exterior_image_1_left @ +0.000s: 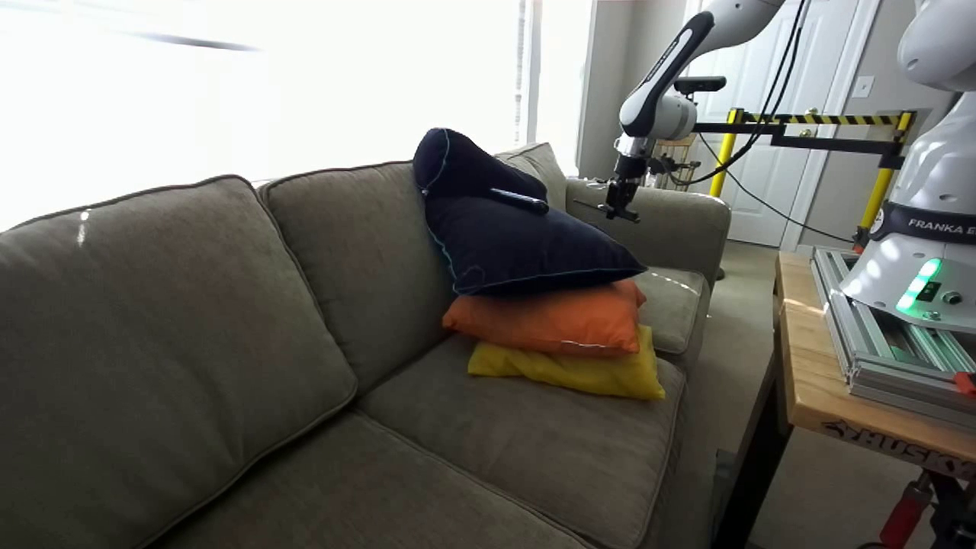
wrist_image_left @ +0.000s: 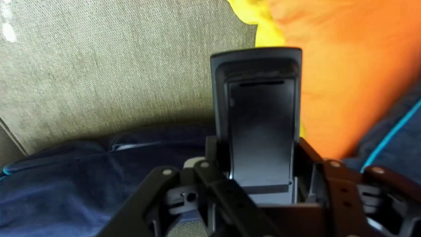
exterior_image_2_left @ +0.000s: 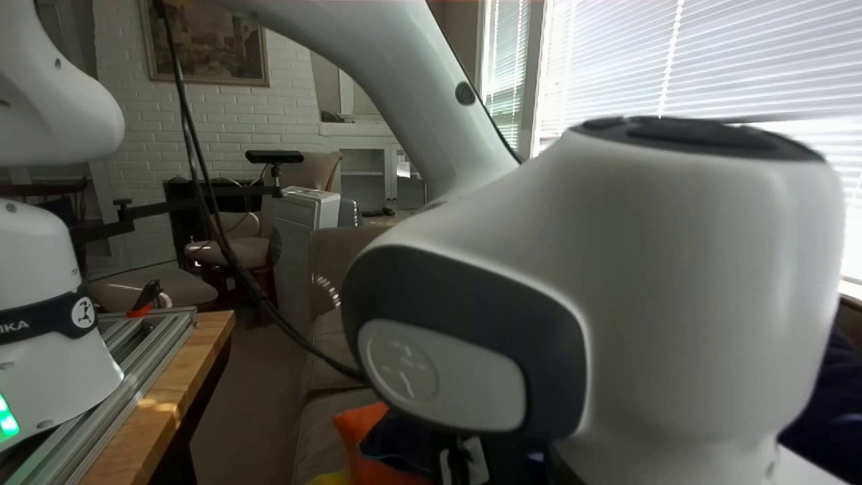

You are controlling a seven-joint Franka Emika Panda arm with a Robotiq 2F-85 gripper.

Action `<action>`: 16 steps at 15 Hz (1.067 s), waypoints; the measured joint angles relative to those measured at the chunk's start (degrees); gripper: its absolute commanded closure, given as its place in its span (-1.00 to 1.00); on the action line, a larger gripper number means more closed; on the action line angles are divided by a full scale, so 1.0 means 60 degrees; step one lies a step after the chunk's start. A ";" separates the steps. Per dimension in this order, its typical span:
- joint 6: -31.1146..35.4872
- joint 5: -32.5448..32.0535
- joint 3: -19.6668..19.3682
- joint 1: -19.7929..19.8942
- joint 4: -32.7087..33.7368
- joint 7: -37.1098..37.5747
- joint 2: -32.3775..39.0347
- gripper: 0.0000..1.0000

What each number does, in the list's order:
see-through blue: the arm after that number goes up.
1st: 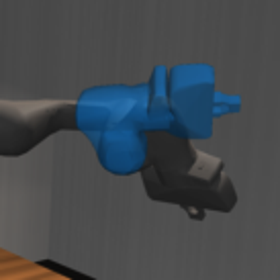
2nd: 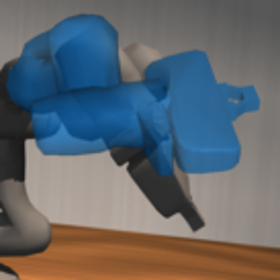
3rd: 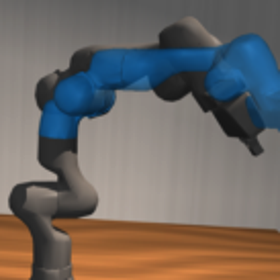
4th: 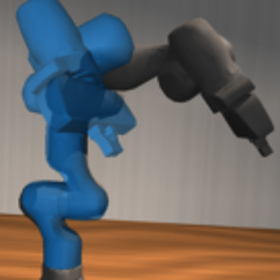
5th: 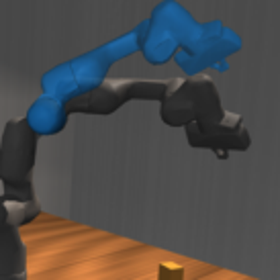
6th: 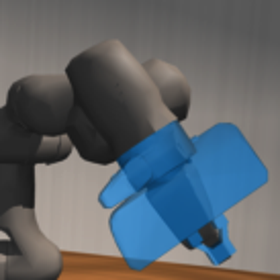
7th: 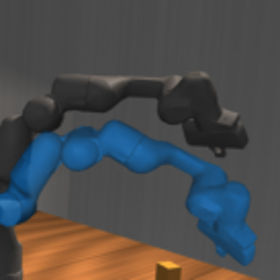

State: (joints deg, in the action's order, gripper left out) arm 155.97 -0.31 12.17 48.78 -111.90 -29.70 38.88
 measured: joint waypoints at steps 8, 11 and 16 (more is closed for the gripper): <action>-0.1363 0.2821 0.1430 0.0373 -0.0629 -0.2098 -0.1464 0.35; -0.1592 0.3839 0.1580 0.0033 -0.0960 -0.2618 -0.1877 0.35; -0.1879 0.5257 0.1296 -0.1140 -0.1233 -0.2500 -0.2200 0.35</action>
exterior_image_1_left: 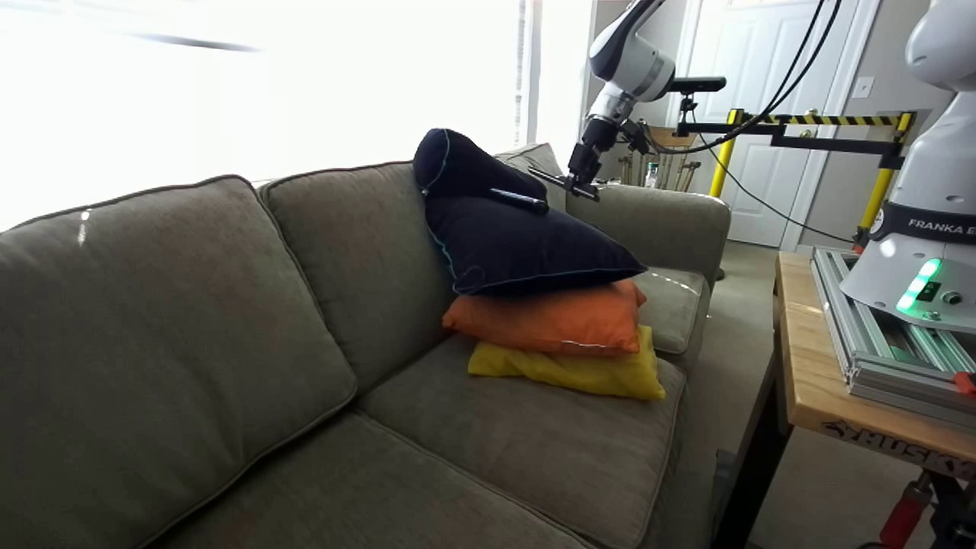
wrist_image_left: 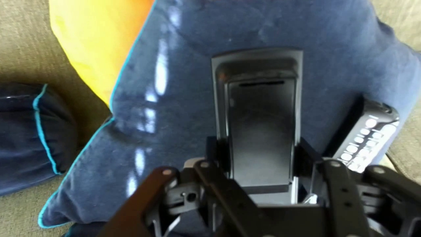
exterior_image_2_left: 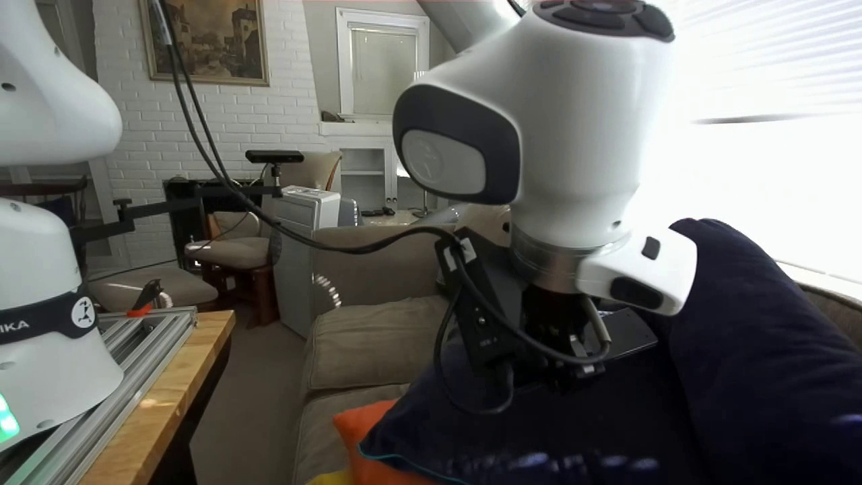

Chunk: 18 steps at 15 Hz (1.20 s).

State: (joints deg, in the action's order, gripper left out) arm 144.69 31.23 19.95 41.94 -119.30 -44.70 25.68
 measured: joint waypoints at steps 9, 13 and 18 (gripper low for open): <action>0.1122 0.1332 -0.1584 -0.2771 -0.0099 0.1319 -0.0100 0.35; 0.1670 0.1328 -0.2109 -0.3443 -0.0105 0.2073 -0.0092 0.35; 0.1690 0.0987 -0.2697 -0.3953 -0.0105 0.3184 -0.0022 0.35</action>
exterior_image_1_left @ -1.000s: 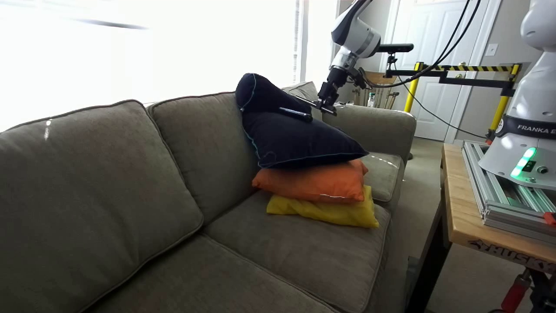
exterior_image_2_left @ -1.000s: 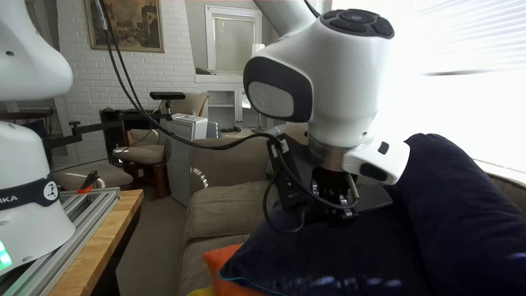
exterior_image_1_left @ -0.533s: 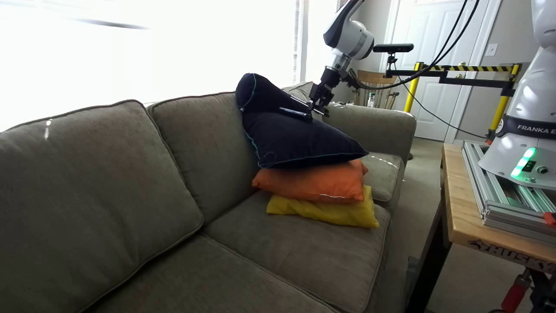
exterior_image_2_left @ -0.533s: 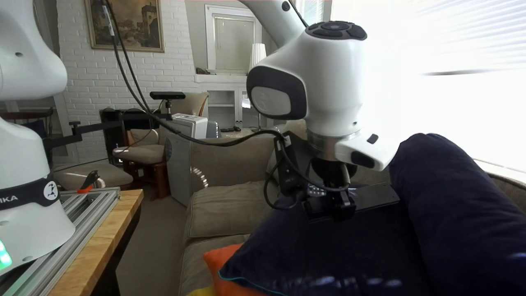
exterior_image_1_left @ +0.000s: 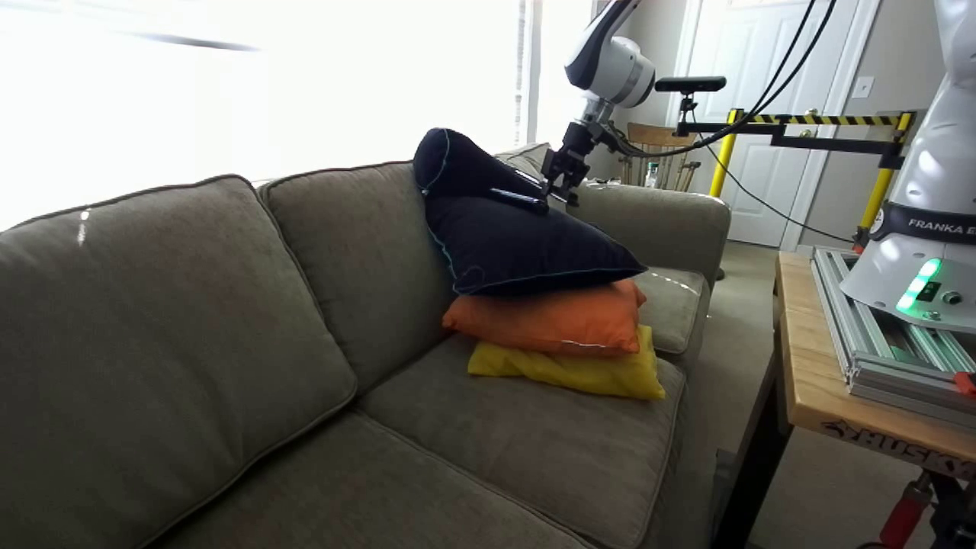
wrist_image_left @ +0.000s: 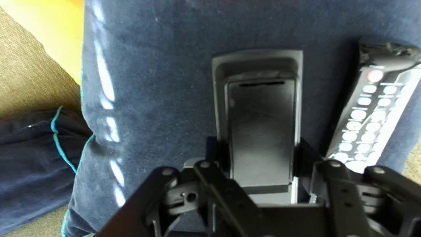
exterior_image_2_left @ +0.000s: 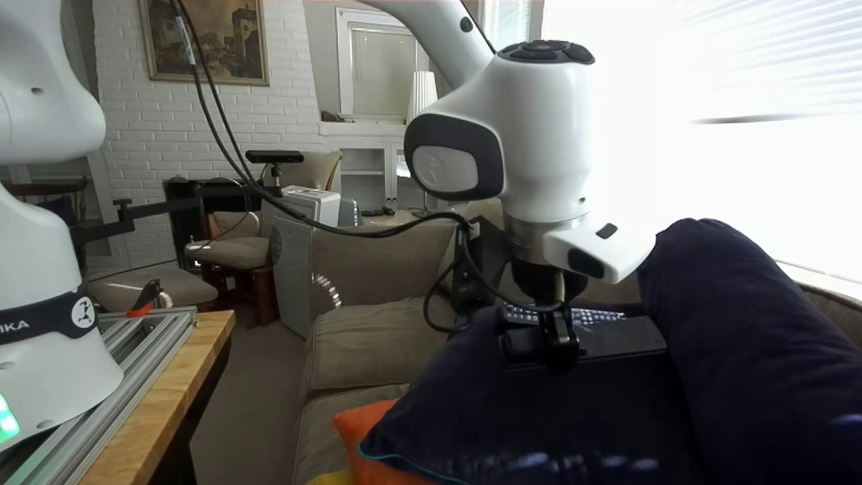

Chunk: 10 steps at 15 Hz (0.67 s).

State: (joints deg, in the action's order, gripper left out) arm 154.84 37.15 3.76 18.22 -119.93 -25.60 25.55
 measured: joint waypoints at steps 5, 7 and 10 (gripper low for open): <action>0.0008 -0.0555 -0.0343 -0.0247 0.0003 0.1094 0.0075 0.35; 0.0009 -0.0690 -0.0346 -0.0269 0.0009 0.1336 0.0124 0.35; 0.0065 -0.0696 -0.0289 -0.0301 0.0027 0.1408 0.0204 0.35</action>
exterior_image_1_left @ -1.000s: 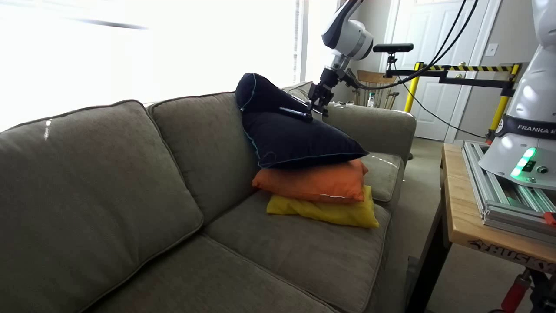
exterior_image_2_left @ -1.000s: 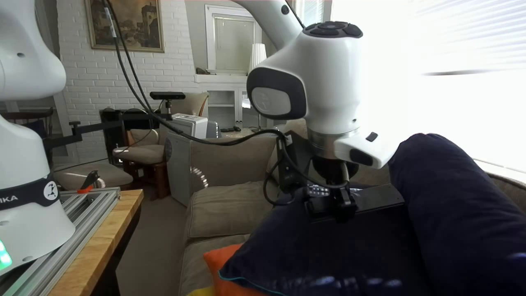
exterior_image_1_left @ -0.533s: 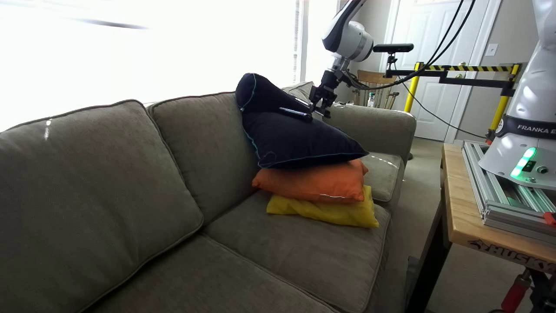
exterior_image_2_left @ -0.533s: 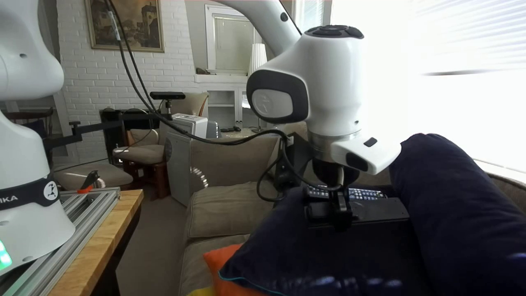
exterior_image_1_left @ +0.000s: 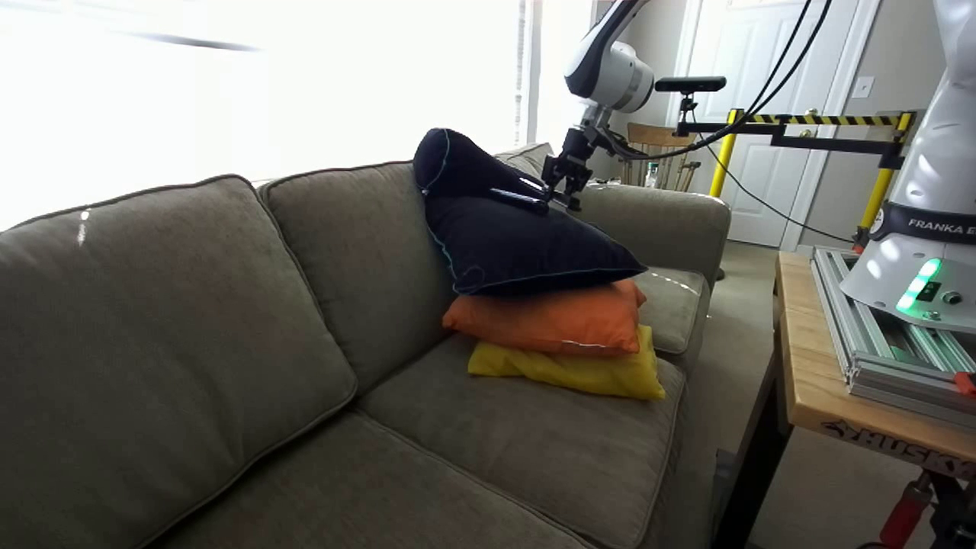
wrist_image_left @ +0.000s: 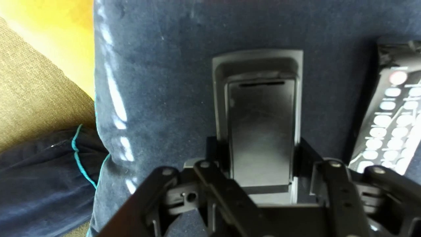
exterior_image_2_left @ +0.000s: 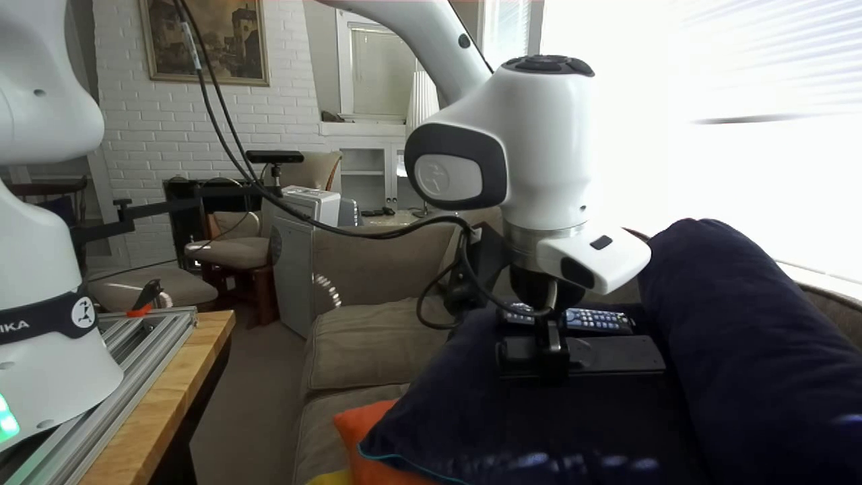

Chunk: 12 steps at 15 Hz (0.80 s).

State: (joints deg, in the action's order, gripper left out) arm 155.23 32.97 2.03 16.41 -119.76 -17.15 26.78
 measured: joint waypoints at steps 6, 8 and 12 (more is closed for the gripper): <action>0.0145 0.0000 0.0118 -0.0086 0.0106 0.0215 0.0186 -0.67; 0.0360 0.0000 0.0156 -0.0102 0.0141 0.0280 0.0241 -0.93; 0.0948 0.0000 0.0214 -0.0105 0.0147 0.0336 0.0244 -1.00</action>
State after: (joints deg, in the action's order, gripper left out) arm 160.92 32.97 3.31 15.79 -118.88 -15.14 28.24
